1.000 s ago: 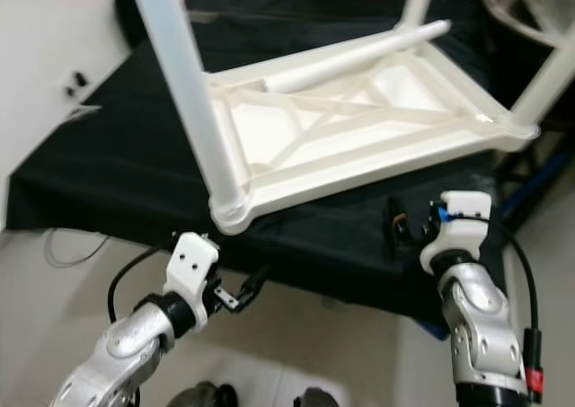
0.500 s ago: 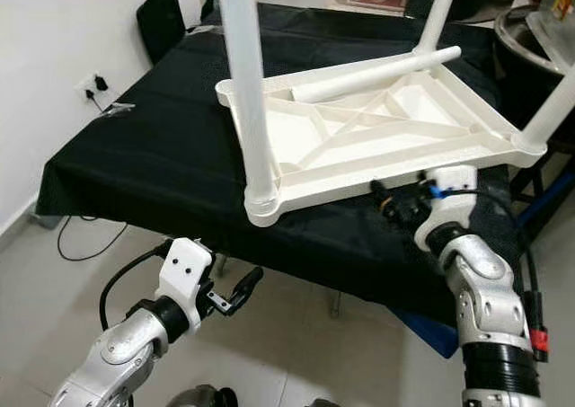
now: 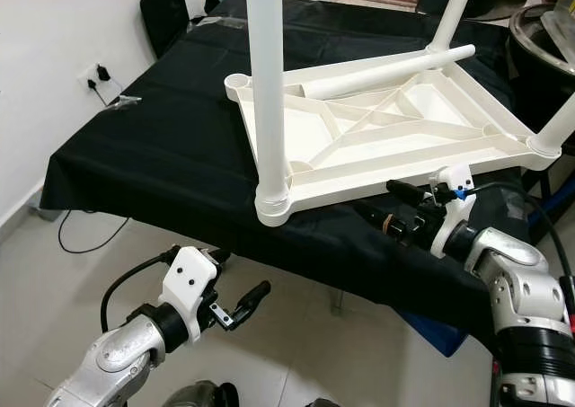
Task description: Building children table
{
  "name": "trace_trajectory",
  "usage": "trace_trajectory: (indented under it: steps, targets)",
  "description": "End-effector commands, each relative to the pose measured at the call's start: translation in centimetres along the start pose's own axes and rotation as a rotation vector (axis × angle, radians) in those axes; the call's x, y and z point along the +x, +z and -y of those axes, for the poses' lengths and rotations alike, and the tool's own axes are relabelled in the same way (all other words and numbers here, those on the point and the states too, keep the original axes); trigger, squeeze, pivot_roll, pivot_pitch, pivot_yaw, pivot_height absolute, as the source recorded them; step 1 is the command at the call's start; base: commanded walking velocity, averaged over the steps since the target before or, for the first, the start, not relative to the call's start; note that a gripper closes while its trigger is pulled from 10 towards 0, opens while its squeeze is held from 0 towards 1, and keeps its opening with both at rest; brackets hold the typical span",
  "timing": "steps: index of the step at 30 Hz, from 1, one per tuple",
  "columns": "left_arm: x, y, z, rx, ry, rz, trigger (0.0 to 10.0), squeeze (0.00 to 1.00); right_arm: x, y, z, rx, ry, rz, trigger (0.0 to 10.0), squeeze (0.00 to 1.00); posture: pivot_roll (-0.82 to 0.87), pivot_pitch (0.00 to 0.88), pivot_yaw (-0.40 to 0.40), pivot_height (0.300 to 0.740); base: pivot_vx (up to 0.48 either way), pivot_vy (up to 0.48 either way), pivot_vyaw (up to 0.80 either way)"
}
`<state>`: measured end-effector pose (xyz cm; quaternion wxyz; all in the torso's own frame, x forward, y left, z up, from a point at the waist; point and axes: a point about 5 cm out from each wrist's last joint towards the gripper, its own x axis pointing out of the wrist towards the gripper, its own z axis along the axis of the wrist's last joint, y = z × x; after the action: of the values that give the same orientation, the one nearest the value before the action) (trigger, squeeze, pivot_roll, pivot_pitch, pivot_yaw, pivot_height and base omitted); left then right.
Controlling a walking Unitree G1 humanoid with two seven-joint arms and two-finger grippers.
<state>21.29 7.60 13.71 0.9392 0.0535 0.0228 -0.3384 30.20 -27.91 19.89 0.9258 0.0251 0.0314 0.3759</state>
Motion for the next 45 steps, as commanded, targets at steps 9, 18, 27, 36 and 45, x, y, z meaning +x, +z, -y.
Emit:
trace_trajectory:
  steps: [9, 18, 27, 36, 45]
  targets:
    - [-0.7, 0.0, 0.6, -0.005, -0.03, -0.003, 10.0, 0.0, 1.3, 2.4, -0.2, -0.023, 0.149, 0.066, 10.0, 0.0, 0.18, 0.23, -0.001, 0.74, 0.0, 0.0, 0.0]
    - [-1.2, 0.3, 0.8, -0.013, -0.025, 0.005, 10.0, 0.0, 4.0, 3.7, -1.1, -0.022, 0.308, 0.106, 10.0, 0.0, 0.19, 0.247, 0.0, 0.74, 0.0, 0.0, 0.0]
    - [-1.4, 0.5, 0.8, -0.014, -0.02, 0.006, 10.0, 0.0, 8.5, 5.3, -2.9, -0.033, 0.407, 0.17, 10.0, 0.0, 0.2, 0.26, -0.004, 0.74, 0.0, 0.0, 0.0]
    - [-1.4, 0.5, 1.0, -0.018, -0.021, 0.004, 10.0, 0.0, 9.3, 6.2, -3.5, -0.033, 0.471, 0.215, 10.0, 0.0, 0.19, 0.258, -0.009, 0.74, 0.0, 0.0, 0.0]
    - [-1.5, 0.4, 1.2, -0.021, -0.022, 0.002, 10.0, 0.0, 9.5, 6.5, -3.7, -0.031, 0.516, 0.227, 10.0, 0.0, 0.19, 0.249, -0.009, 0.74, 0.0, 0.0, 0.0]
